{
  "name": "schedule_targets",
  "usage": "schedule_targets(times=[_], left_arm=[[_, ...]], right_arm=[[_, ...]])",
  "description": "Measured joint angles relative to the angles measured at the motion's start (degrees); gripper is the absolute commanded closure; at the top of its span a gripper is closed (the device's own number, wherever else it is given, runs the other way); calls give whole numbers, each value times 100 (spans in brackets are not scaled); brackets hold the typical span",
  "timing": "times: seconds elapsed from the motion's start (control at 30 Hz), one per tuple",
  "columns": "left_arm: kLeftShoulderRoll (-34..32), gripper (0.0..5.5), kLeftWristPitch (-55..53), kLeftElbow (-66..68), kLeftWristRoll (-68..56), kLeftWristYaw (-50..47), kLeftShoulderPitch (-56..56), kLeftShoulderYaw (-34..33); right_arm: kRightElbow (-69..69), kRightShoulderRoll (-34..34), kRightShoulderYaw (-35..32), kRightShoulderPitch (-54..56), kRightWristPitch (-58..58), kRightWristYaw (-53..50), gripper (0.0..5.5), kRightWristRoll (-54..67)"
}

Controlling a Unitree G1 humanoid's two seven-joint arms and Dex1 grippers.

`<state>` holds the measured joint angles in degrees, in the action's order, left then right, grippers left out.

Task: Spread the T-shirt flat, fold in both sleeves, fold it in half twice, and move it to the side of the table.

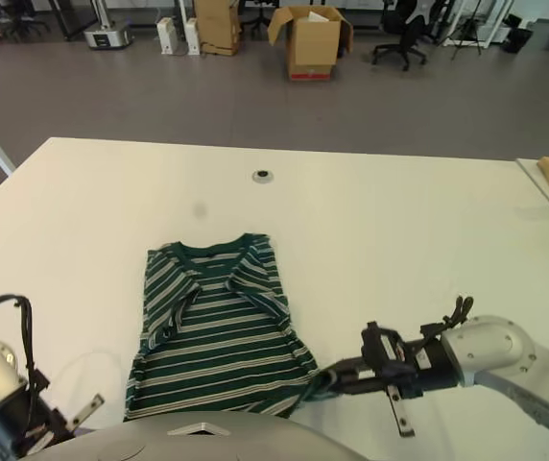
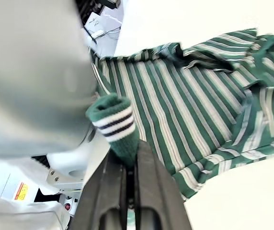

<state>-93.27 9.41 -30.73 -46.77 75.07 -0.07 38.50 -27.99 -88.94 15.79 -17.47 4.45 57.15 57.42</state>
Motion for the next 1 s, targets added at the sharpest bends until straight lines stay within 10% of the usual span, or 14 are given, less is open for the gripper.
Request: schedule_targets(times=[0.27, 0.57, 0.87, 1.0], left_arm=[[2640, 549, -4003, 2494, -812, -17, -3374, -1118], [3191, 549, -3740, 4701, 427, 521, -2245, -2167], [5414, 549, -2216, 6945, 1705, -829, -2034, -2852], [5648, 467, -1476, 7918, 1971, -1072, -2202, -3362]], right_arm=[[1659, 2144, -151, 3260, -2960, 93, 550, 493], [5201, 4937, 481, 5486, -3250, 529, 550, -2064], [8200, 6846, 103, 6469, -2067, -217, 550, -3713], [9047, 7151, -115, 6729, -1837, -579, 449, -4193]])
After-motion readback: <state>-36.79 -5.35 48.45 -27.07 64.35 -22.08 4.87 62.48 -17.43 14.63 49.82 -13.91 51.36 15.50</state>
